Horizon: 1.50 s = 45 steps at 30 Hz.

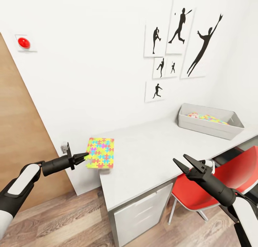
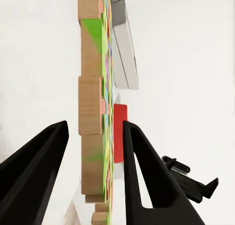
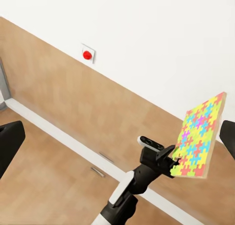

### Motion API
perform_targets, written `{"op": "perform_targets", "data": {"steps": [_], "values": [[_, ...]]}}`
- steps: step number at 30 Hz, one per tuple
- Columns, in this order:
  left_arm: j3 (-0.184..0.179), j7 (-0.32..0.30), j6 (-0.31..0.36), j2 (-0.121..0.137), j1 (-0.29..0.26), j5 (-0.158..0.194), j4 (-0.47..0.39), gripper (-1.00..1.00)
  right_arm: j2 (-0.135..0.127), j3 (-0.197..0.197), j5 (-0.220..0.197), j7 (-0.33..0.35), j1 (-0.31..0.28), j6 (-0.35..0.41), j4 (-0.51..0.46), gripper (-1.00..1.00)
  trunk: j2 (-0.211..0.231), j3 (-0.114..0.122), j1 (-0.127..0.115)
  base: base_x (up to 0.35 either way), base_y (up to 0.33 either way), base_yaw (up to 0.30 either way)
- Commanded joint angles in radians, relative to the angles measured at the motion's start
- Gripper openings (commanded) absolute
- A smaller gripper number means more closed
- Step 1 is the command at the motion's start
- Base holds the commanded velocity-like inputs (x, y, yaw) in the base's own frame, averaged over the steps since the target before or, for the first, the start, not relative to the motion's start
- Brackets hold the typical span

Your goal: Put all the toys in the child's room - the three board games (two on the bed and one on the table), the two jigsaw puzzles on the table, and the tennis ball on the table - inside the toy box on the table in the child's room.

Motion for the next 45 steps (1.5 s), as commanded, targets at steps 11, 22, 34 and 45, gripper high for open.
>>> {"op": "perform_targets", "data": {"steps": [11,22,34,45], "values": [[-0.004,-0.01,0.0,0.001,0.001,-0.007,-0.043,-1.0,-0.002,-0.003,0.0,0.005,-0.001,0.004,0.004,1.0,0.077,0.034,-0.042,-0.049,0.0,0.0],[-0.005,-0.01,0.0,0.0,0.001,-0.007,-0.049,-1.0,-0.011,-0.006,0.0,-0.031,-0.001,0.0,0.005,1.0,0.154,0.068,-0.084,-0.115,0.036,0.0],[-0.019,-0.01,0.0,0.0,0.001,-0.008,-0.08,-1.0,-0.005,-0.08,-0.002,-0.252,-0.001,0.008,0.002,1.0,0.238,0.106,-0.13,-0.021,0.007,0.0],[-0.019,-0.01,0.0,0.001,0.002,-0.008,-0.087,-1.0,0.0,-0.088,0.045,-0.26,-0.001,0.003,0.005,1.0,0.315,0.14,-0.173,0.0,0.0,0.0]]}}
